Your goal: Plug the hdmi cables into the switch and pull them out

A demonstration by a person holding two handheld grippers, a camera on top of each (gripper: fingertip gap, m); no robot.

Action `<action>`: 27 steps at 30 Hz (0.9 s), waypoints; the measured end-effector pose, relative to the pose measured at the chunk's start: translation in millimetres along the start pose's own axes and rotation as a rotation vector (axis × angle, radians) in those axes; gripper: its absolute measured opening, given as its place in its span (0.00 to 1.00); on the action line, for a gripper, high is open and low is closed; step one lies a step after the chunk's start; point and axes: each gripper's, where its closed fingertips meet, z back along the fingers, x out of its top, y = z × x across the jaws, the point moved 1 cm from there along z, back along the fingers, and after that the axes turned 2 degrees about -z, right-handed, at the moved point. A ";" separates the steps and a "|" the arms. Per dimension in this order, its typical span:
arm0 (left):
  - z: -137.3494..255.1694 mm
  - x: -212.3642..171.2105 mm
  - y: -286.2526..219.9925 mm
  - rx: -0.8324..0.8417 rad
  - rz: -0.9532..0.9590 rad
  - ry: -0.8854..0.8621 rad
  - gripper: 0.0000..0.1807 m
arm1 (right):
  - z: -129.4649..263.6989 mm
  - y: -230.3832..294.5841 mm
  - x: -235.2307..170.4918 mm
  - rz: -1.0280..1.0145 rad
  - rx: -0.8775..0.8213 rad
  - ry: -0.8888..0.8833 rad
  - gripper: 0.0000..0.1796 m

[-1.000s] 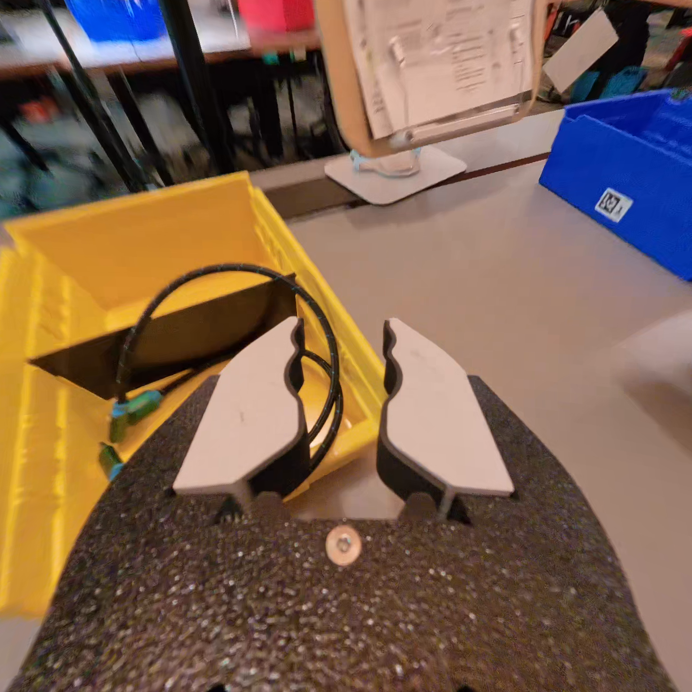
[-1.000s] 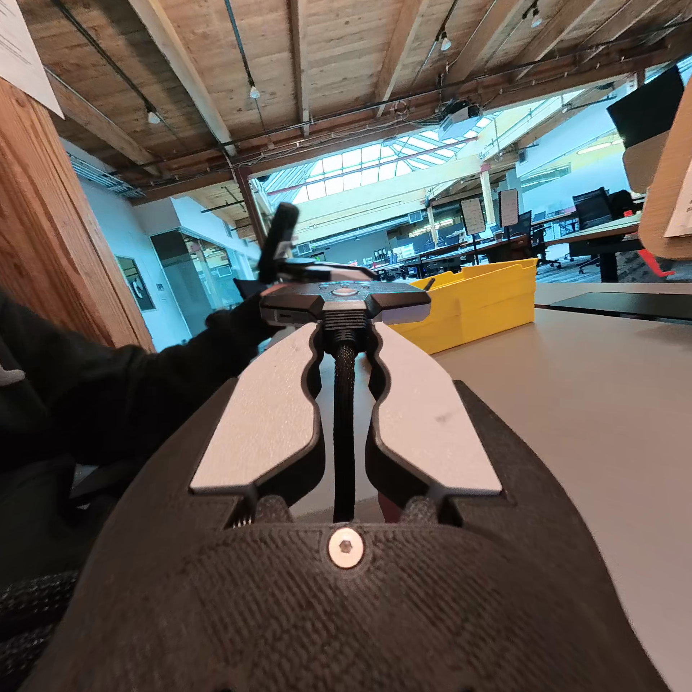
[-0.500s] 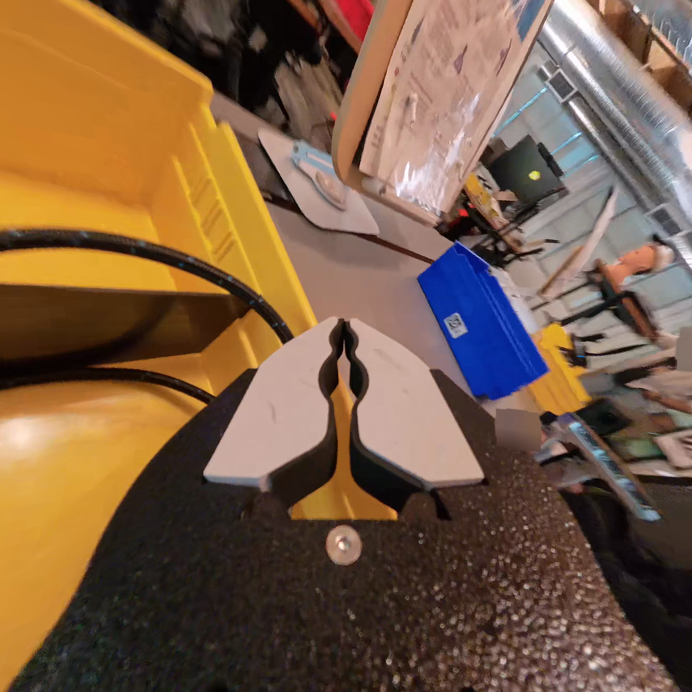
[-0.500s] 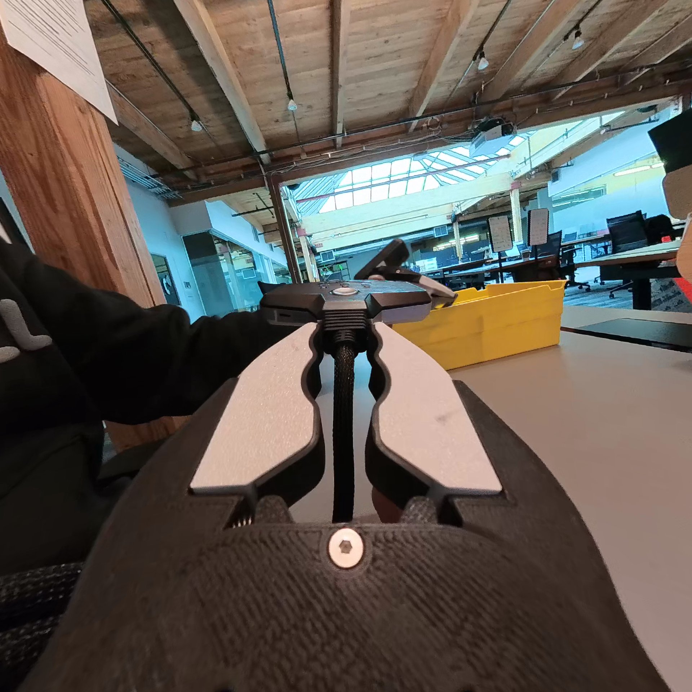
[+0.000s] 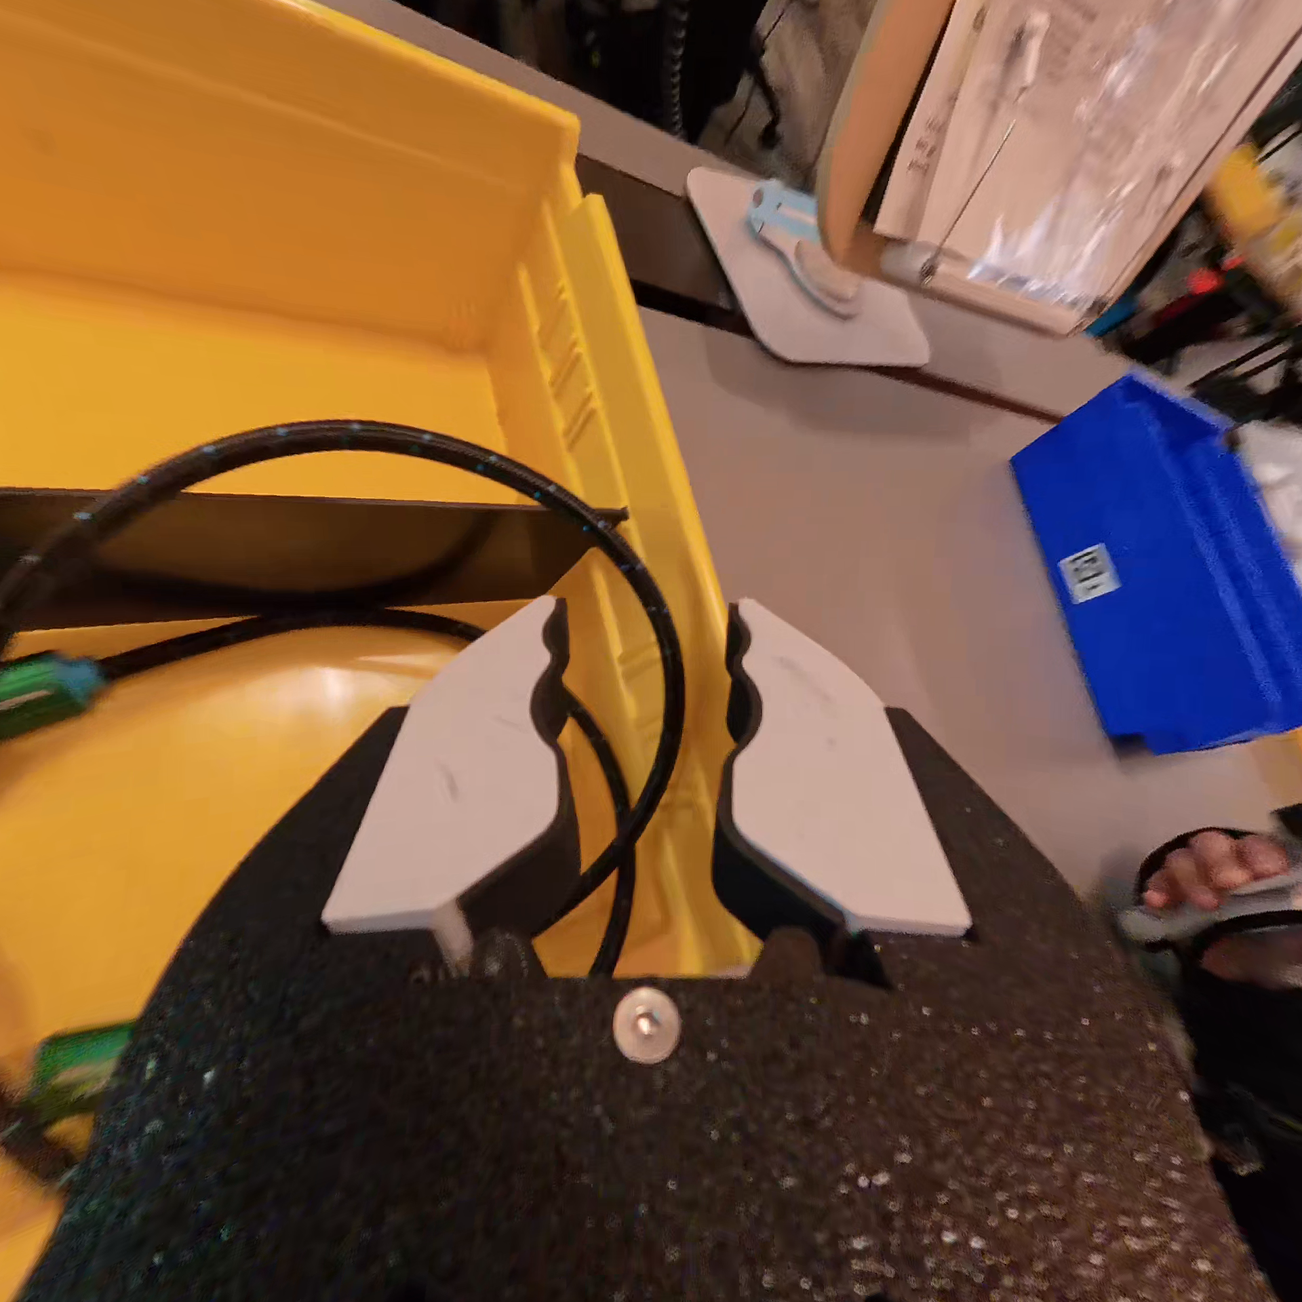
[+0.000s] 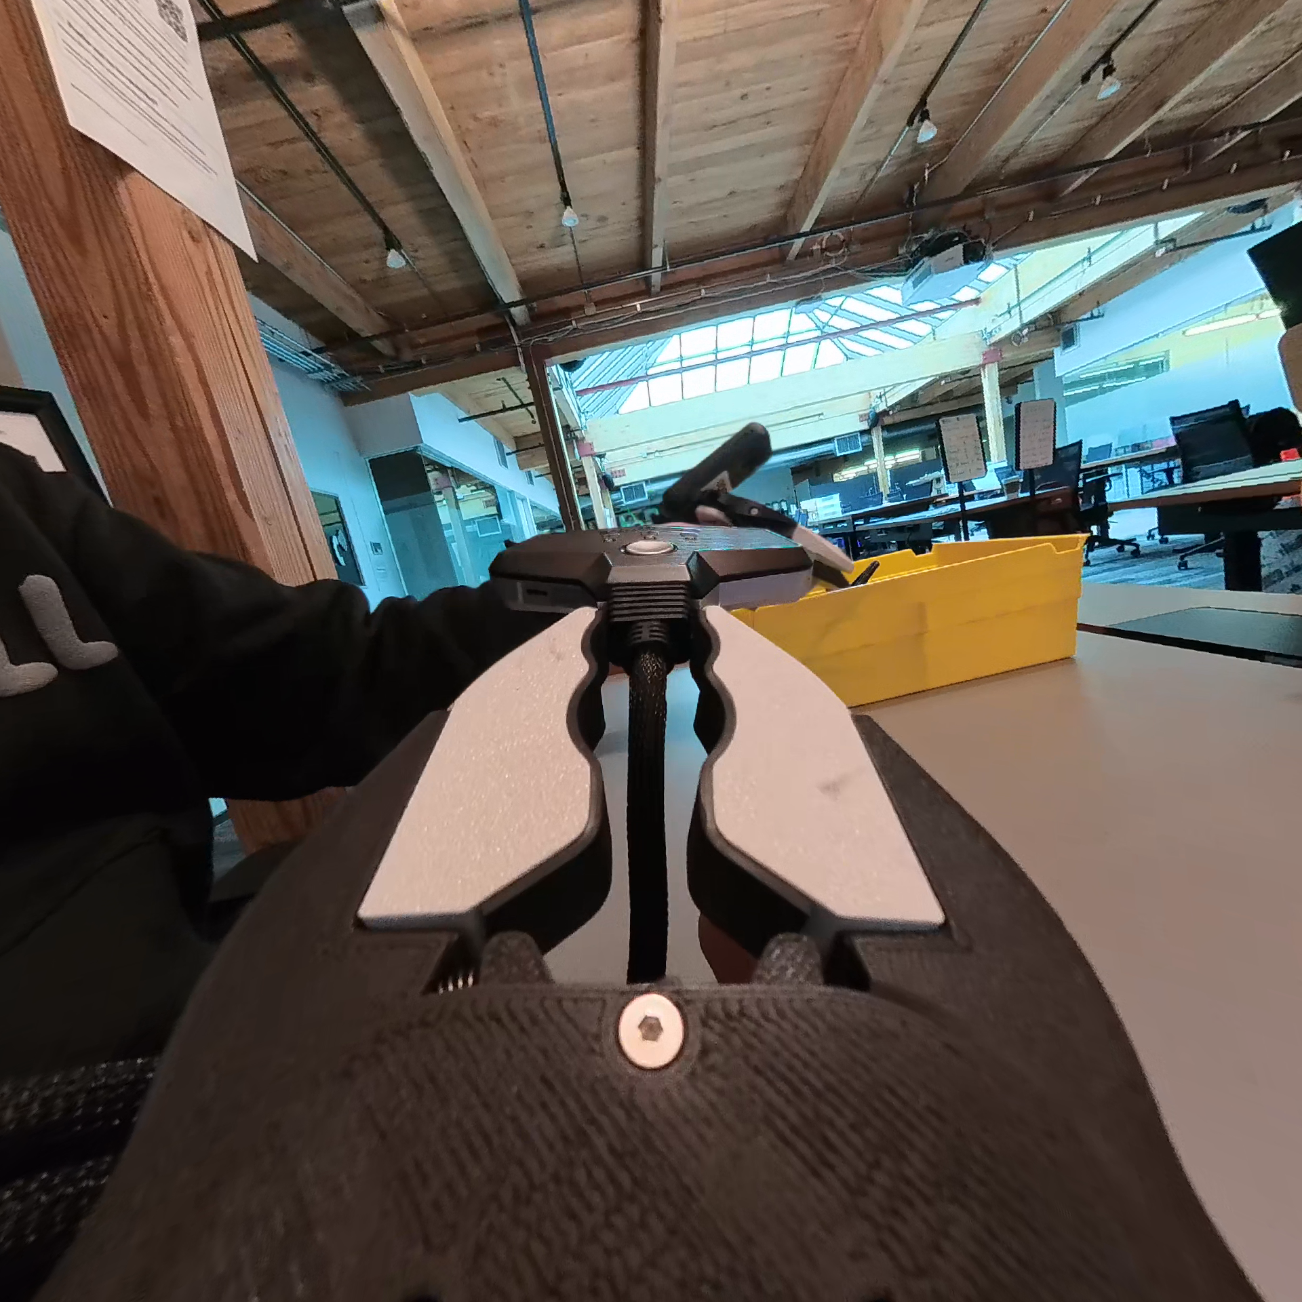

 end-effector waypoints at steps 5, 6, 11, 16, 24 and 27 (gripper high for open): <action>-17.7 0.9 -3.1 -0.130 0.170 -0.044 0.05 | 1.4 -0.6 -0.2 0.012 -0.007 0.003 0.12; -16.4 2.4 -3.6 -0.145 0.195 -0.064 0.05 | 1.8 -0.6 0.4 0.013 -0.007 -0.002 0.12; 23.6 21.1 -17.6 -0.119 0.056 -0.196 0.04 | 3.9 0.1 4.2 0.019 -0.007 -0.020 0.12; 94.9 59.9 -72.2 -0.234 -0.142 -0.338 0.05 | 5.0 0.6 6.3 0.016 -0.002 -0.034 0.12; 129.8 -19.9 -199.3 -0.634 -0.745 0.086 0.03 | 15.1 4.5 23.3 0.058 0.020 -0.105 0.12; 101.4 -96.6 -203.5 -0.612 -1.022 0.326 0.03 | 28.0 3.2 36.9 0.088 0.005 -0.161 0.12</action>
